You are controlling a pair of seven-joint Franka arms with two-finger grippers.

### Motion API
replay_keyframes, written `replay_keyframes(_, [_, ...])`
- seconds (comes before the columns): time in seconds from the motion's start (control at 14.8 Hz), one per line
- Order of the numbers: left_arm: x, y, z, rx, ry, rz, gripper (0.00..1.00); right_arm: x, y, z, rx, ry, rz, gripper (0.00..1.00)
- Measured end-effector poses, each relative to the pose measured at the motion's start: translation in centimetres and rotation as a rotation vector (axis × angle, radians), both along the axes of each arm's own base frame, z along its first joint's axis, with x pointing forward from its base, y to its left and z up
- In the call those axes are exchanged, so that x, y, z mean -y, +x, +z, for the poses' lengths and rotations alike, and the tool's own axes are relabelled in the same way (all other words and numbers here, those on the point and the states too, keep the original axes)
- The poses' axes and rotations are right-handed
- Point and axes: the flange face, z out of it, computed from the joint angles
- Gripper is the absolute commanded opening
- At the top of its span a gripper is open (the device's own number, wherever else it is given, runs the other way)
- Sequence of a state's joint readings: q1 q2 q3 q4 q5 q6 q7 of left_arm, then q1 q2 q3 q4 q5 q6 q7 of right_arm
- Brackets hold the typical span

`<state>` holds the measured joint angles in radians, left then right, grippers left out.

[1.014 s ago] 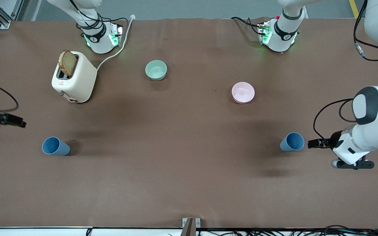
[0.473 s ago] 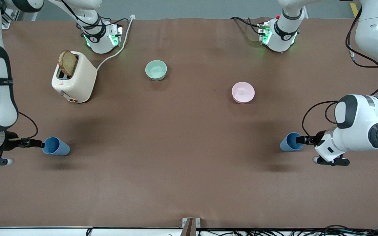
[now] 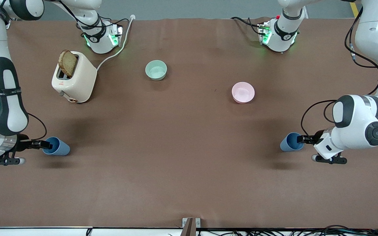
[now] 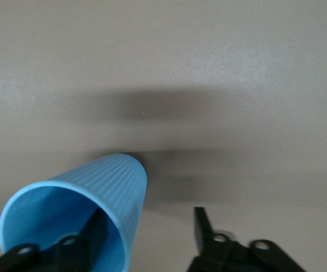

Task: Stack blue cups with both arms
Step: 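Close both grippers around the rims of the two blue cups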

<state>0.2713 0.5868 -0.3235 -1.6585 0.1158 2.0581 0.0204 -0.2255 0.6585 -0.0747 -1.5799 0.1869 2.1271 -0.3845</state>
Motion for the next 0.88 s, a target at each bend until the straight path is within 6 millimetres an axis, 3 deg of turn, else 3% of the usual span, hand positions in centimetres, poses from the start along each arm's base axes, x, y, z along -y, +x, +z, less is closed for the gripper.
replay_keyframes(0.07, [0.2, 0.0, 0.0, -0.001, 0.000, -0.002, 0.55, -0.1, 0.0, 0.0, 0.001, 0.006, -0.003, 0.04])
replay_keyframes(0.27, [0.5, -0.1, -0.2, -0.004, 0.000, -0.007, 0.42, -0.3, -0.1, -0.1, -0.009, 0.016, -0.004, 0.03])
replay_keyframes(0.41, [1.0, -0.2, -0.2, -0.005, 0.000, -0.014, 0.27, -0.6, -0.2, 0.5, -0.024, 0.026, 0.001, 0.04])
replay_keyframes(0.47, [1.3, -0.2, -0.2, -0.004, 0.000, -0.017, 0.17, -0.9, -0.1, 1.7, -0.030, 0.034, 0.009, 0.04])
replay_keyframes(0.61, [1.4, -0.1, -0.2, -0.003, 0.000, -0.019, 0.04, -1.4, 0.2, 6.3, -0.009, 0.040, 0.024, 0.04])
replay_keyframes(0.88, [1.4, 0.3, 0.4, 0.019, -0.001, -0.017, 0.00, -3.8, -1.3, 19.4, 0.054, -0.007, 0.097, 0.04])
